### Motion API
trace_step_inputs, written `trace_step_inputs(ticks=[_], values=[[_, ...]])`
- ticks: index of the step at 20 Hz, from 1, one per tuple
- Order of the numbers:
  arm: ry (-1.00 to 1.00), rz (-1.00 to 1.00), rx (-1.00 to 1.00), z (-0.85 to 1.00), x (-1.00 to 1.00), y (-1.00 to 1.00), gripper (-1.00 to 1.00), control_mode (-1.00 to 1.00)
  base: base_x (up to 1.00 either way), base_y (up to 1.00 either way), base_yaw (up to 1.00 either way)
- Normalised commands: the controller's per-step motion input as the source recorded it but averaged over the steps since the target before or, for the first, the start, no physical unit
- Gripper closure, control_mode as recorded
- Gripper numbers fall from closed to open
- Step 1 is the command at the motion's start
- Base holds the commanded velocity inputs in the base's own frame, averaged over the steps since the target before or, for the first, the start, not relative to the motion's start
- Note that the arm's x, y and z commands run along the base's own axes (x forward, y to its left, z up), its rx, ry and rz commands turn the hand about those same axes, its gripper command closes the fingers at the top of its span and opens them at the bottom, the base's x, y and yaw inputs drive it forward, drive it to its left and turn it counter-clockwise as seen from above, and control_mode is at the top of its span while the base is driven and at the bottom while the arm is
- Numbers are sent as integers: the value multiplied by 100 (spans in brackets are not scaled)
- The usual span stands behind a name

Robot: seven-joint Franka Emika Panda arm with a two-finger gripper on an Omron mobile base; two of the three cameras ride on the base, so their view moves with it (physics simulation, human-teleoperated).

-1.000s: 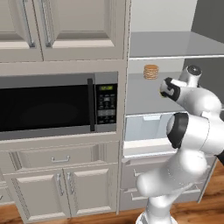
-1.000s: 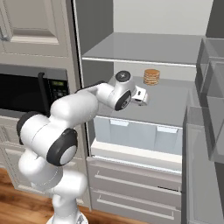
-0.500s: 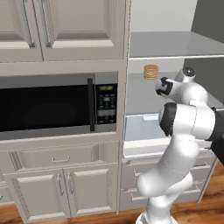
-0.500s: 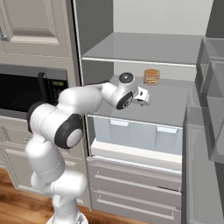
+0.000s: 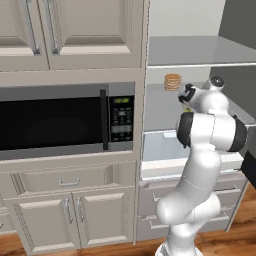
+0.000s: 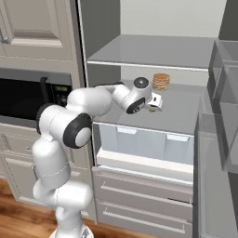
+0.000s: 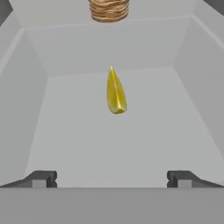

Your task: Take the lemon wedge from the fridge and place it on the plate with fish on the dining counter.

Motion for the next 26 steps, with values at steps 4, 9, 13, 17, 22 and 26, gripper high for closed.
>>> trace_step_inputs(ticks=[4,9,13,17,22,26], values=[[1,0,0,-16,18,0,-100,-100,0,0,0],[2,0,0,-31,29,0,-100,-100,0,0,0],[0,0,0,-6,44,-1,-100,-100,0,0,0],[0,0,0,-11,47,-7,-100,-100,0,0,0],[0,0,0,-26,44,-19,-100,-100,0,0,0],[0,0,0,-5,45,-20,-100,-100,0,0,0]])
